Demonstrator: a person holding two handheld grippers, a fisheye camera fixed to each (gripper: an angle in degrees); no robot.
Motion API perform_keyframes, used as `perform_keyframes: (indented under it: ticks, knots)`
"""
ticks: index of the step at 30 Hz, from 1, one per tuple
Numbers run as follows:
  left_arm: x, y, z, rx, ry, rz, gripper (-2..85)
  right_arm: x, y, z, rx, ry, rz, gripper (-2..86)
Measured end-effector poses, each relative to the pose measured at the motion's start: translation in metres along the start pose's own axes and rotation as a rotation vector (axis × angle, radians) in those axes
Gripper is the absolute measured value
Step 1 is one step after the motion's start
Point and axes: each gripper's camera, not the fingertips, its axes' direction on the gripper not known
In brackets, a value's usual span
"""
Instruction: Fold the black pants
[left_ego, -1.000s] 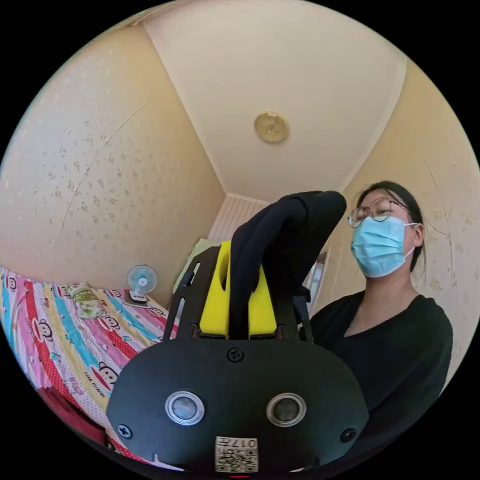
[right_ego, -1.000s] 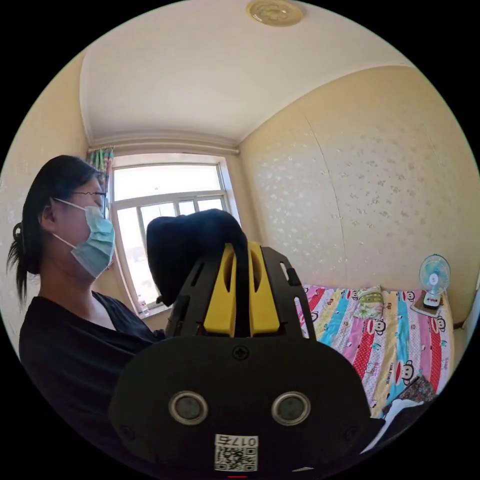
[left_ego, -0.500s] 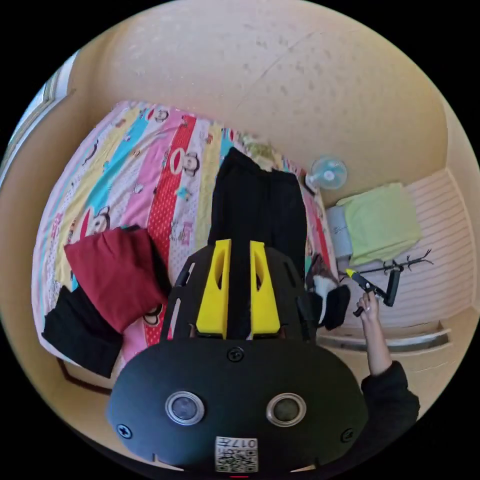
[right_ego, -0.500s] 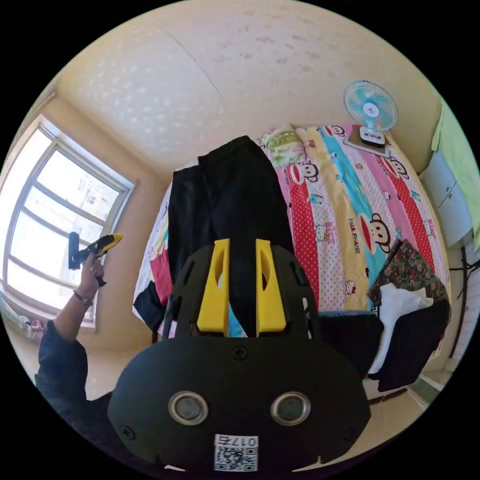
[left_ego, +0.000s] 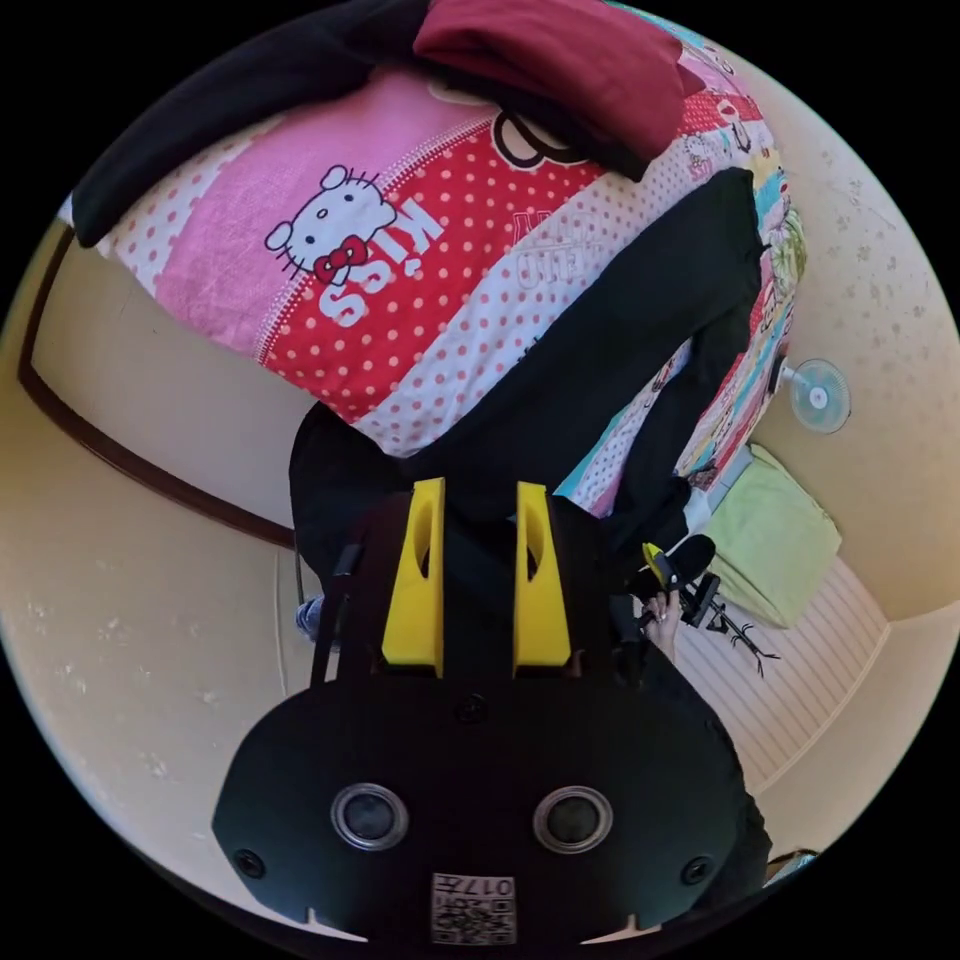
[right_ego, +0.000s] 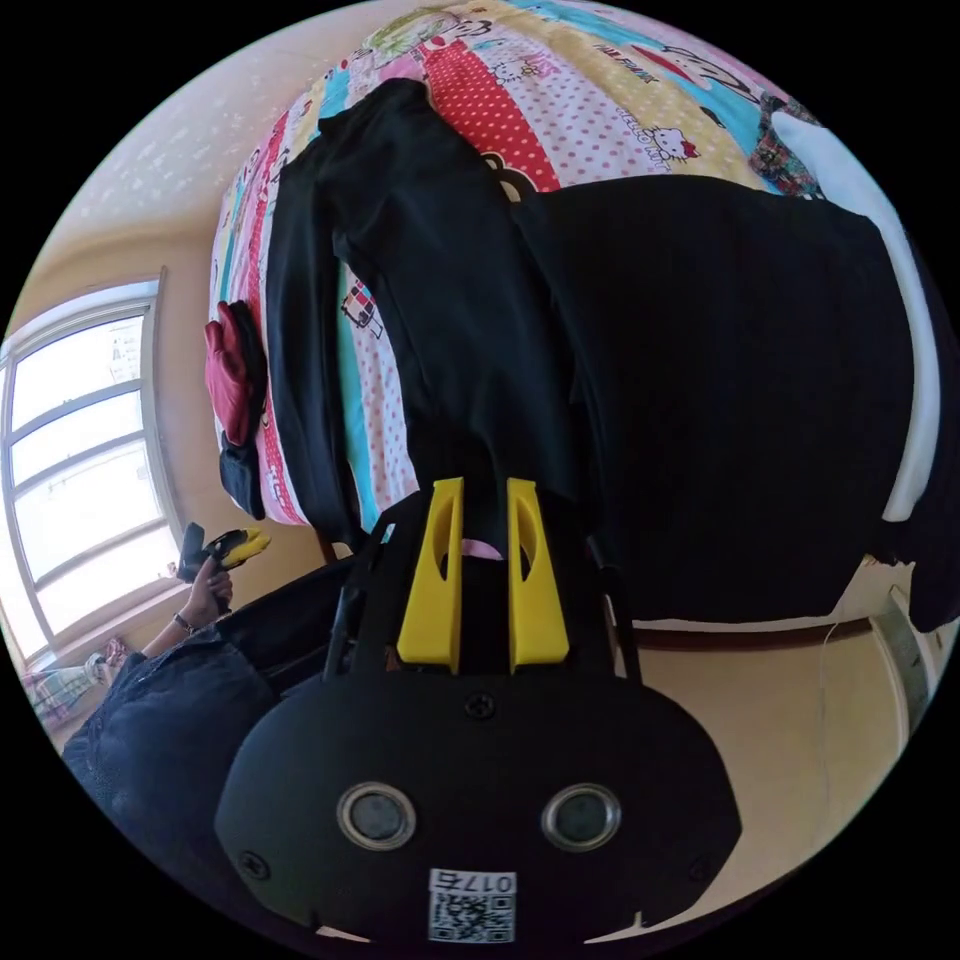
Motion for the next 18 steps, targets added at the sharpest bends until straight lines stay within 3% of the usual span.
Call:
perform_keyframes:
  ticks: [7, 12, 18]
  knots:
    - [0.050, -0.036, 0.012, 0.026, 0.047, 0.037, 11.2, 0.008, 0.003, -0.051, -0.097, -0.021, -0.066, 7.9]
    - [0.084, -0.055, 0.075, -0.039, 0.138, 0.058, 11.5, 0.029, 0.028, -0.074, -0.198, -0.005, -0.108, 8.0]
    - [0.116, -0.064, 0.128, -0.160, 0.106, 0.162, 11.8, 0.070, 0.045, -0.154, -0.129, -0.028, -0.092, 7.3]
